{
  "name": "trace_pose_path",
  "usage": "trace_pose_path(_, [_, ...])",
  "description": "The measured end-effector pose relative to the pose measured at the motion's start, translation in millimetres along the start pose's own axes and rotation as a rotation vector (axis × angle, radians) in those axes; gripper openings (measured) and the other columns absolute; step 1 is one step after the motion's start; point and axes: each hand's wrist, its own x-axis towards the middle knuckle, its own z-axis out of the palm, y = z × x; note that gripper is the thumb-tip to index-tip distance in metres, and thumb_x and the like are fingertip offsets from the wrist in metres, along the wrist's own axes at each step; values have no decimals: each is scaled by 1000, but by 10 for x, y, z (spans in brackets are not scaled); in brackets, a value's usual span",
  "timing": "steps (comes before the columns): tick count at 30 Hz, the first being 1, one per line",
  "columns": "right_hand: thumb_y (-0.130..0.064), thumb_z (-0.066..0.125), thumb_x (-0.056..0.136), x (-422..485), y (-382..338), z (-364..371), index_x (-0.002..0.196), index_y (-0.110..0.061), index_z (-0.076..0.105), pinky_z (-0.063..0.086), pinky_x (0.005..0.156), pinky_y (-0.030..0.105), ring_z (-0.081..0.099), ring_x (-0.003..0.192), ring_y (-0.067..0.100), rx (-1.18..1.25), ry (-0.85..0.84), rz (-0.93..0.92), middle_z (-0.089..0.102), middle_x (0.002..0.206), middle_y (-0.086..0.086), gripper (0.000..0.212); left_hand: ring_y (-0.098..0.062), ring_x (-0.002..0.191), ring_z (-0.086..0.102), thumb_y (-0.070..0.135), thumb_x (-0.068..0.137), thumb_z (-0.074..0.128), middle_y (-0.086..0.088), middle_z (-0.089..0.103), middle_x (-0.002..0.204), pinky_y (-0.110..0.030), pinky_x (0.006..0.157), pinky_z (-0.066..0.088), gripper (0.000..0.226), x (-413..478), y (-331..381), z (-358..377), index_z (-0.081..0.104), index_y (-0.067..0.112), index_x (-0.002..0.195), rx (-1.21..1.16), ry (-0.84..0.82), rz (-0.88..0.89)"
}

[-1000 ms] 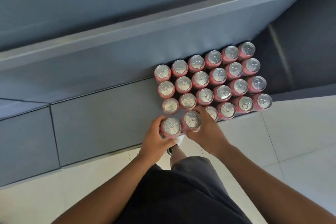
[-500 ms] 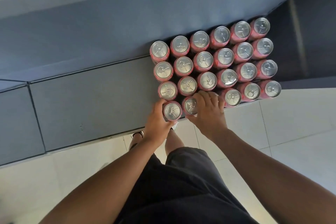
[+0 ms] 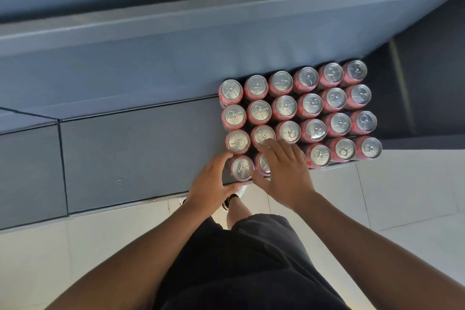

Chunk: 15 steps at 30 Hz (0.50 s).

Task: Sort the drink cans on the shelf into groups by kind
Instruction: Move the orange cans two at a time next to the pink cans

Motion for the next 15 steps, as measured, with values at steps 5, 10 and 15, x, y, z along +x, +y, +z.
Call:
trace_pose_path(5, [-47, 55, 86, 325, -219, -248, 120, -10, 66, 52, 93, 48, 59, 118, 35, 62, 46, -139, 63, 130, 8, 51, -22, 135, 46, 53, 88, 64, 2, 46, 149, -42, 111, 40, 63, -245, -118, -414, 42, 27, 140, 328, 157, 50])
trace_pose_path(10, [-50, 54, 86, 660, -568, -467, 122, -15, 66, 51, 95, 46, 58, 124, 30, 29, -13, -268, 62, 136, 3, 52, -27, 125, 54, 51, 89, 61, 0, 54, 140, -48, 105, 42, 50, -520, -236, -848, 48, 27, 131, 452, 373, 104])
trace_pose_path(15, [-54, 44, 89, 851, -1037, -662, 127, -19, 62, 50, 97, 47, 56, 128, 28, 39, -56, -416, 57, 142, -1, 55, -28, 121, 55, 54, 90, 54, -3, 55, 138, -53, 104, 43, 48, -824, -393, -1262, 48, 24, 128, 565, 542, 179])
